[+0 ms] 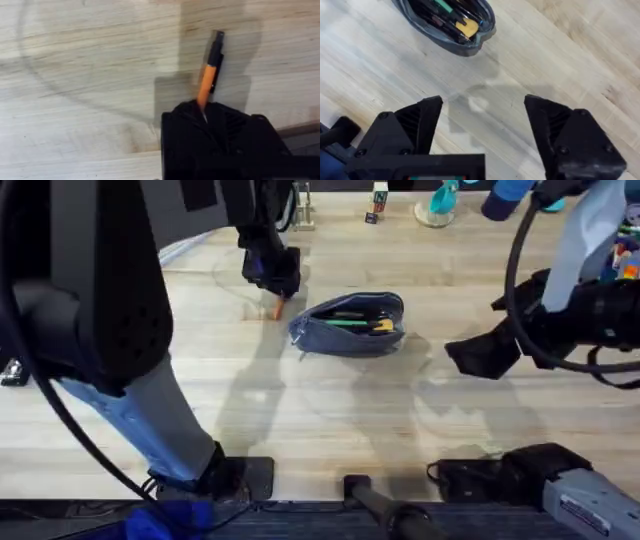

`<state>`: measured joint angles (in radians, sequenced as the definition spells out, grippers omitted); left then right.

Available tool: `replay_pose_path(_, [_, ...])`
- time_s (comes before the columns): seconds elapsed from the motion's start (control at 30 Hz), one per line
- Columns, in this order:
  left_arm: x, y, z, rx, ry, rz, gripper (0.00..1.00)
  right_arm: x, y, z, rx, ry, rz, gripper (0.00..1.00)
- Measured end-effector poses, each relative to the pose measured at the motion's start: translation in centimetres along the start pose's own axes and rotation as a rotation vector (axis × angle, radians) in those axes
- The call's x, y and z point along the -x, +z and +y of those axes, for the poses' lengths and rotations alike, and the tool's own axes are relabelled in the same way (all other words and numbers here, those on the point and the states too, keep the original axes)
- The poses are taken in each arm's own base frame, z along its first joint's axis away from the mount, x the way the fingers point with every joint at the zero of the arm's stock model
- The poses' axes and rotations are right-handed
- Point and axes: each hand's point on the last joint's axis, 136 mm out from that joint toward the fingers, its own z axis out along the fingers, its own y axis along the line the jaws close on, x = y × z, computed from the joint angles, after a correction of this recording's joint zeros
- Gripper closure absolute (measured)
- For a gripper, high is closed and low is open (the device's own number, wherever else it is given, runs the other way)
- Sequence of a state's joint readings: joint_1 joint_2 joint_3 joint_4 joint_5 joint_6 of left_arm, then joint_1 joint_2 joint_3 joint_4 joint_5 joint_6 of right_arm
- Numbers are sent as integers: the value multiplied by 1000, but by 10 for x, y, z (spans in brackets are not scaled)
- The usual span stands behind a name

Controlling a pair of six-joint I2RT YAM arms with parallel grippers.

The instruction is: Unzip the bag, pick up the pens from the table one at a time and place them inside, then zip the bag closed.

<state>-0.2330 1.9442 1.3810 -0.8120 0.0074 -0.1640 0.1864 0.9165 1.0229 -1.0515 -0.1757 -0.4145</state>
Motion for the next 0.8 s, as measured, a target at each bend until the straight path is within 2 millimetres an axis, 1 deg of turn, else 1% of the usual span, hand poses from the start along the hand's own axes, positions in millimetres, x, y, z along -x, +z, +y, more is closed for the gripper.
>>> replay_pose_path(0.3, [0, 0, 0, 0, -1, 2, 954, 0, 0, 0, 0, 0, 0, 3])
replay_pose_path(0.47, [-8, -3, 2, 9, 9, 37, 956, 0, 0, 0, 0, 0, 0, 4])
replay_pose_path(0.57, [-7, -7, 2, 8, 18, 33, 956, 0, 0, 0, 0, 0, 0, 4])
replay_pose_path(0.67, [-1, -25, 1, 1, 23, -13, 956, 0, 0, 0, 0, 0, 0, 5])
replay_pose_path(0.8, [12, -68, -7, -44, 55, -127, 957, 0, 0, 0, 0, 0, 0, 3])
